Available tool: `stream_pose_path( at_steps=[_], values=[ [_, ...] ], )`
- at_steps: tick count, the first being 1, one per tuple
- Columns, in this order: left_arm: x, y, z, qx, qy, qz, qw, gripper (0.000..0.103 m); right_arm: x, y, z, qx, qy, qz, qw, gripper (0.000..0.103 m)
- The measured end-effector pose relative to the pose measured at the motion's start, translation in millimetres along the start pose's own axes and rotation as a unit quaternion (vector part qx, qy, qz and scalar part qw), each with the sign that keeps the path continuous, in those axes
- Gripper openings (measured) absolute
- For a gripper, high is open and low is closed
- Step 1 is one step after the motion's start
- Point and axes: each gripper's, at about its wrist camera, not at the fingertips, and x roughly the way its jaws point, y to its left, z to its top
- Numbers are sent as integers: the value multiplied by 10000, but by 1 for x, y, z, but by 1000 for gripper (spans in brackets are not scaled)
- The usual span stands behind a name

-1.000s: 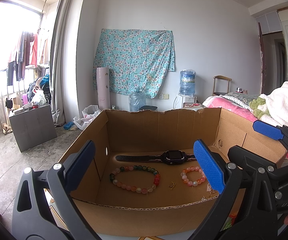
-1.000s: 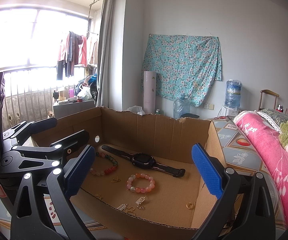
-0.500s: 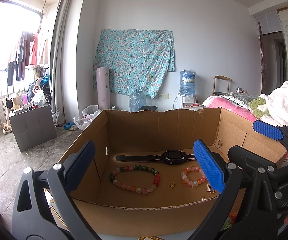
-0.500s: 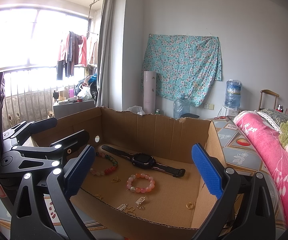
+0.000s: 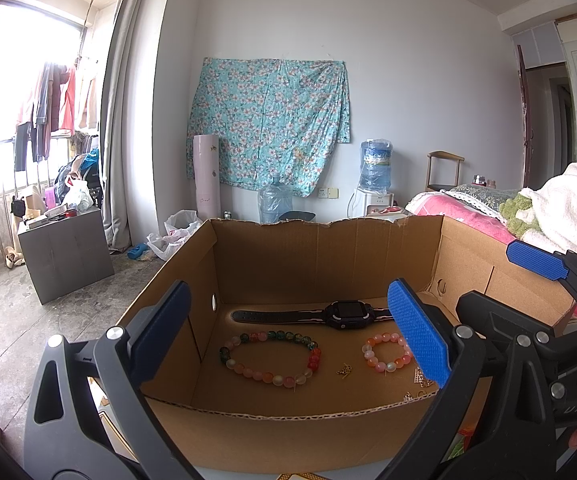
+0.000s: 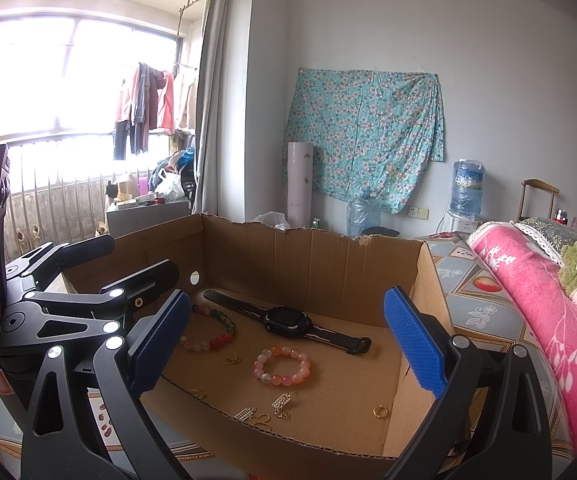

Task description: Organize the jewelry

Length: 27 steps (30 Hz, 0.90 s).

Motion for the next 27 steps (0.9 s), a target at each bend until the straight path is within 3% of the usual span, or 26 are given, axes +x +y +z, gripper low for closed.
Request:
stream_pose_path(
  at_steps=[27],
  values=[
    [0,0,0,0,0,1,10000,95,0,0,0,0,-1,0,10000,95]
  ],
)
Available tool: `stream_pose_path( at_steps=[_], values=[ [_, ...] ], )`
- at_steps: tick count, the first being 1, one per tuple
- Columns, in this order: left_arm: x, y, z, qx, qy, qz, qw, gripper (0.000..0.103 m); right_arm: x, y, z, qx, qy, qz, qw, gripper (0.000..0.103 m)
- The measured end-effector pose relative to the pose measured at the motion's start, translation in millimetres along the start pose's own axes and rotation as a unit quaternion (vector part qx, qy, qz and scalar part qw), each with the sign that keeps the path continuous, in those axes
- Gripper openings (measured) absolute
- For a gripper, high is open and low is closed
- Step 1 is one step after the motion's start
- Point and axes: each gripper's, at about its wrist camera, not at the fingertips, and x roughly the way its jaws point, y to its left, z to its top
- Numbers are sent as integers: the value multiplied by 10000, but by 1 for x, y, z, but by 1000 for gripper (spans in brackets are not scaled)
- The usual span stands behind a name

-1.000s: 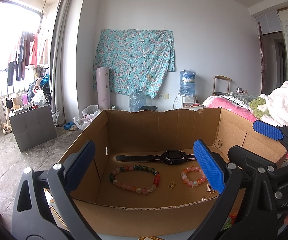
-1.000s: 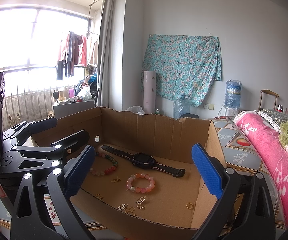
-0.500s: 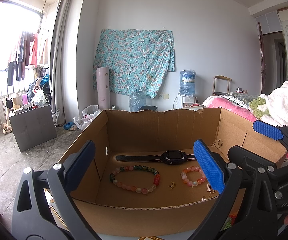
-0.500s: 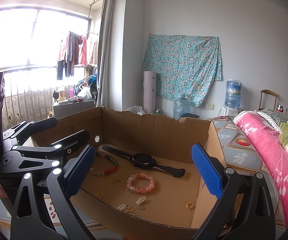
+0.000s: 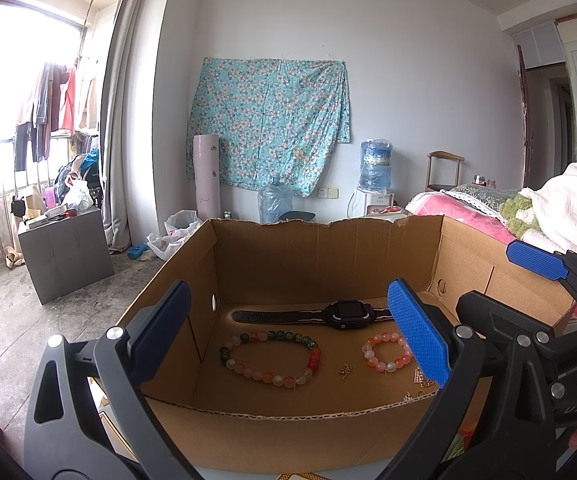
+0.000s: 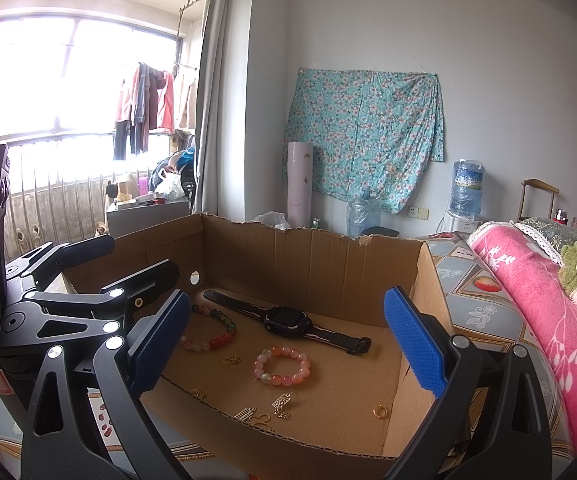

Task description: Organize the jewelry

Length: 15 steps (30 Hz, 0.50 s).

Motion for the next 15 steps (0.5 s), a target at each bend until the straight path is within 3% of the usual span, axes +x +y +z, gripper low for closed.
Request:
stream_pose_path(
  at_steps=[15],
  values=[
    [0,0,0,0,0,1,10000,95,0,0,0,-1,0,0,10000,95]
  ],
)
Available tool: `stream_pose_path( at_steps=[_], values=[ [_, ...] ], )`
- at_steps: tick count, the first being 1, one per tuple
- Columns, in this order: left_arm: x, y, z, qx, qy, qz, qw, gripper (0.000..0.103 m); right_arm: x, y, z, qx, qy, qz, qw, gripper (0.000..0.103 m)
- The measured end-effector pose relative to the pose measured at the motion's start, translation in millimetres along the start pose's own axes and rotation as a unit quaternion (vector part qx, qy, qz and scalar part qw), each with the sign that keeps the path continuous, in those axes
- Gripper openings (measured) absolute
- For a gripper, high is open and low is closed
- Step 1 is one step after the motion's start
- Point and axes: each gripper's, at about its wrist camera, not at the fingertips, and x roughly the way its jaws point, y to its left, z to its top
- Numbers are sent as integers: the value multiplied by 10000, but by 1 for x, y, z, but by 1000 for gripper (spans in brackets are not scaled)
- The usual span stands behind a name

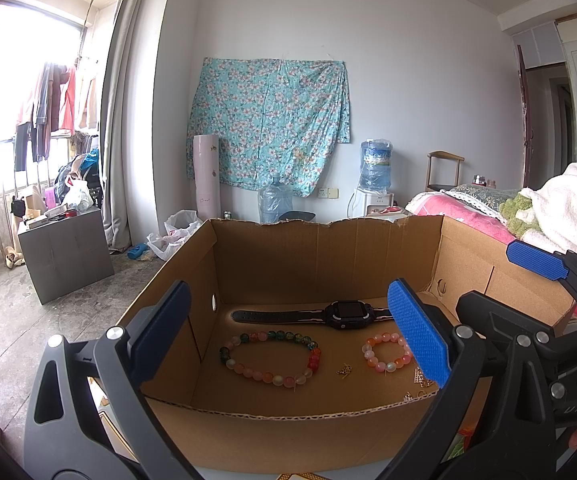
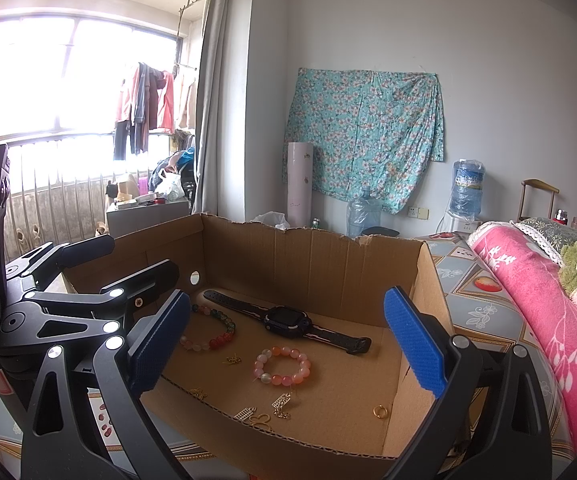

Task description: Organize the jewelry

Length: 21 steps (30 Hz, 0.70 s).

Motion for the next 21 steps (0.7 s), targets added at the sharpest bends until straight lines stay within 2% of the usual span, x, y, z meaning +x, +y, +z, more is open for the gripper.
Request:
stream_pose_path(
  at_steps=[21],
  values=[
    [1,0,1,-1,0,1,10000,95,-2,3,0,0,0,-1,10000,95]
  ],
)
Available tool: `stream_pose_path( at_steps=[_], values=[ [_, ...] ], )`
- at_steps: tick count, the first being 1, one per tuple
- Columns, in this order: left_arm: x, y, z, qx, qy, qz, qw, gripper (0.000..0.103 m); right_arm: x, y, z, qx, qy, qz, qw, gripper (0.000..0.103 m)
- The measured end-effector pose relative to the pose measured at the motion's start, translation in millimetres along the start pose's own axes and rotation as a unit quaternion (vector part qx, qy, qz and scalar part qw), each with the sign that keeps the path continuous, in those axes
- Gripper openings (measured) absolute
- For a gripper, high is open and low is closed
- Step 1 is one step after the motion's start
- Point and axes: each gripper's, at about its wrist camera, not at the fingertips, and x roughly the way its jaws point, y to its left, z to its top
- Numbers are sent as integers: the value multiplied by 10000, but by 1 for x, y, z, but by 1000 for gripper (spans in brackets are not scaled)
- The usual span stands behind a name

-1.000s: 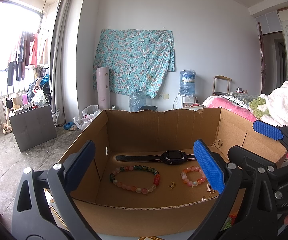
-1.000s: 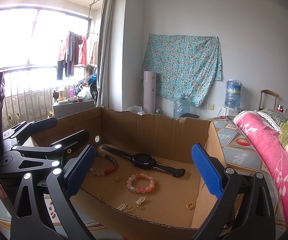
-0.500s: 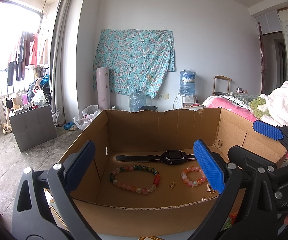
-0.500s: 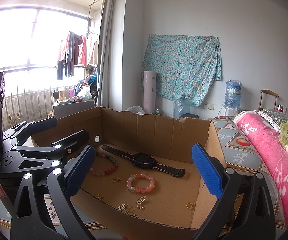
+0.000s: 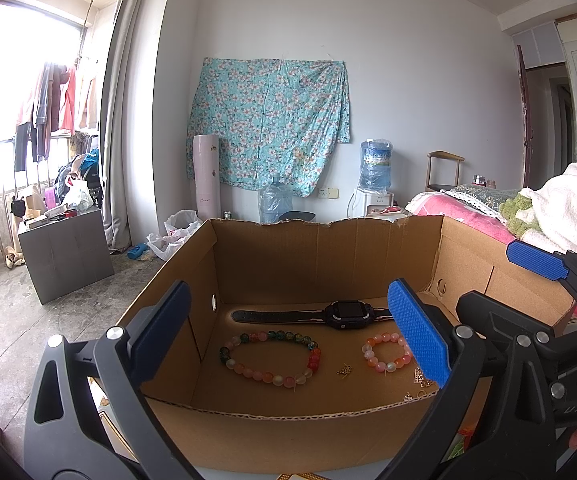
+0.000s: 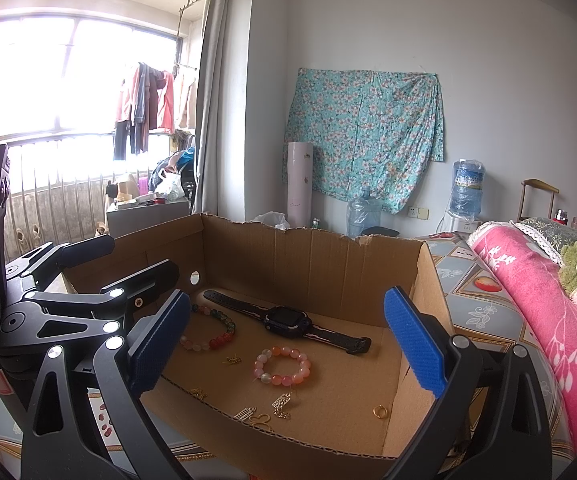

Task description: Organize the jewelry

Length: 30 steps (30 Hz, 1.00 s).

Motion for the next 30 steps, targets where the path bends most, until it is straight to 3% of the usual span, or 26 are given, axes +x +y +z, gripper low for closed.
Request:
stream_pose_path(
  at_steps=[30],
  values=[
    [-1,-1,-1,0,0,1,10000,95,1,-2,0,0,0,0,10000,95]
  ],
)
